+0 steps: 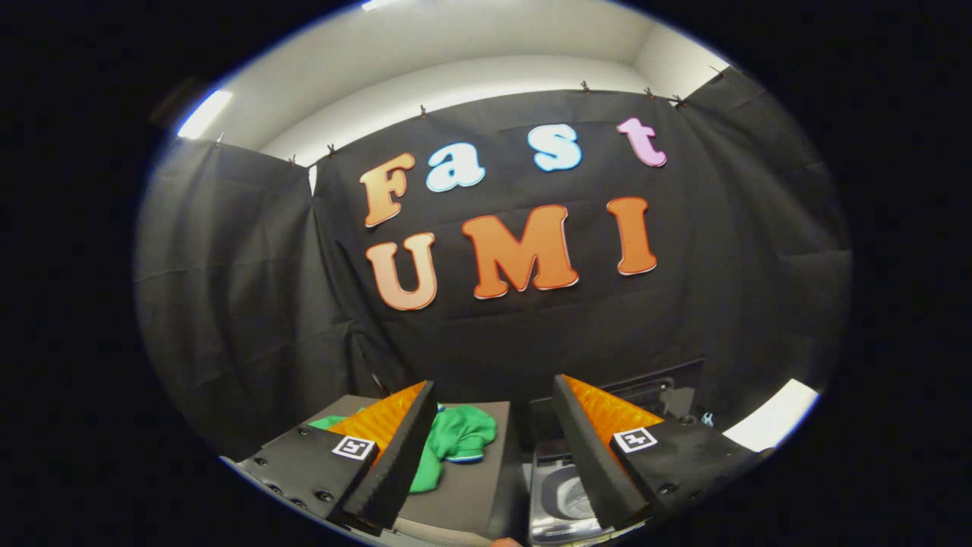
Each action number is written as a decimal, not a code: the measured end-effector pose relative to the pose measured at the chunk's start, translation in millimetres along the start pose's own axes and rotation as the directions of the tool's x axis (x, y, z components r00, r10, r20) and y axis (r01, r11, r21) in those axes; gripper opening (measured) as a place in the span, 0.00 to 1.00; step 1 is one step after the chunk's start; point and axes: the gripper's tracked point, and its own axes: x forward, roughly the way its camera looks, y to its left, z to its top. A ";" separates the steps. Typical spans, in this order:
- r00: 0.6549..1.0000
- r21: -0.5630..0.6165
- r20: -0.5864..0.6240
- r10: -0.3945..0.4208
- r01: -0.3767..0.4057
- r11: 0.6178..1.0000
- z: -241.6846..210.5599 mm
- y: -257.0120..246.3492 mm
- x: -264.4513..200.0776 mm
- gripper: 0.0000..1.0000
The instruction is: Put the clothes into the washing machine and then close the washing machine lid.
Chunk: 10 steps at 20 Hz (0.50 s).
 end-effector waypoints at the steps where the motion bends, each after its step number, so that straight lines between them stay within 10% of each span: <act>1: 1.000 0.001 -0.018 0.021 -0.021 1.000 -7.0 15.5 5.0 0.98; 10: 0.983 -0.058 -0.156 0.096 -0.106 0.993 -74.7 97.1 48.4 0.98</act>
